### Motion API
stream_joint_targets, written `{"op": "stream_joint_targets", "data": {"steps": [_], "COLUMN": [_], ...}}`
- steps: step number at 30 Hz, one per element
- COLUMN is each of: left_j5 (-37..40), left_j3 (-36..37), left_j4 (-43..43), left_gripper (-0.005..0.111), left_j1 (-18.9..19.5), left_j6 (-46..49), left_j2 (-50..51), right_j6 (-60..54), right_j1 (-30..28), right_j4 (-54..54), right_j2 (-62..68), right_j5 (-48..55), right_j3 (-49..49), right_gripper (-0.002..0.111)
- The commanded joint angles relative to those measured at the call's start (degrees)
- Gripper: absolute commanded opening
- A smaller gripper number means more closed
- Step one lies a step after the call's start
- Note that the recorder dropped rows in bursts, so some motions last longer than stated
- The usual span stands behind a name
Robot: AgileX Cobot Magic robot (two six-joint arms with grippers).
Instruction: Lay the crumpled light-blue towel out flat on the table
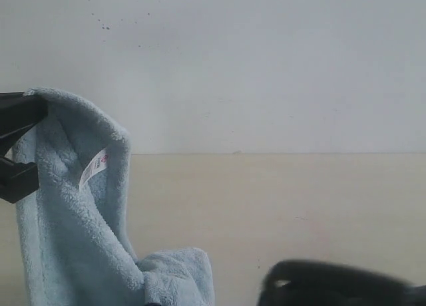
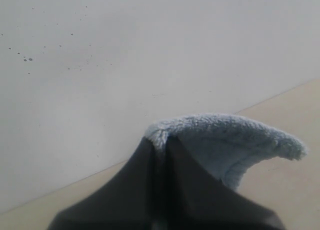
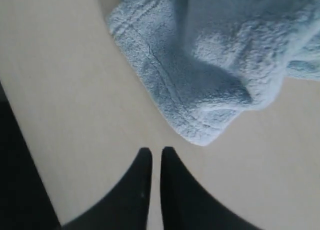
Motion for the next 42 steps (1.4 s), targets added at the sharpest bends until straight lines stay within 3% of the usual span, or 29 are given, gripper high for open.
{"op": "stream_joint_targets", "data": {"steps": [1, 4, 11, 20, 23, 29, 35, 42], "left_j5": [-0.3, -0.3, -0.4, -0.4, -0.4, -0.4, -0.4, -3.9], "left_j3": [0.1, 0.1, 0.1, 0.1, 0.1, 0.1, 0.1, 0.1], "left_j4": [0.0, 0.0, 0.0, 0.0, 0.0, 0.0, 0.0, 0.0], "left_gripper": [0.004, 0.004, 0.004, 0.004, 0.004, 0.004, 0.004, 0.004], "left_j1": [-0.2, -0.2, -0.2, -0.2, -0.2, -0.2, -0.2, -0.2], "left_j6": [-0.3, -0.3, -0.3, -0.3, -0.3, -0.3, -0.3, -0.2], "left_j2": [0.0, 0.0, 0.0, 0.0, 0.0, 0.0, 0.0, 0.0], "right_j6": [1.9, 1.9, 8.8, 11.9, 11.9, 11.3, 10.4, 12.0], "right_j1": [0.1, 0.1, 0.1, 0.1, 0.1, 0.1, 0.1, 0.1], "right_j4": [4.4, 6.0, 6.0, 6.2, 6.2, 5.6, 3.5, -6.8], "right_j2": [8.5, 12.2, 18.5, 24.7, 24.9, 25.6, 24.7, 17.8], "right_j5": [-1.5, -2.1, -9.6, -9.1, -8.5, -8.0, -5.8, 5.8], "right_j3": [-4.3, -8.4, -14.8, -17.4, -17.4, -17.4, -17.4, -17.4], "right_gripper": [0.034, 0.051, 0.051, 0.051, 0.043, 0.002, 0.000, 0.000]}}
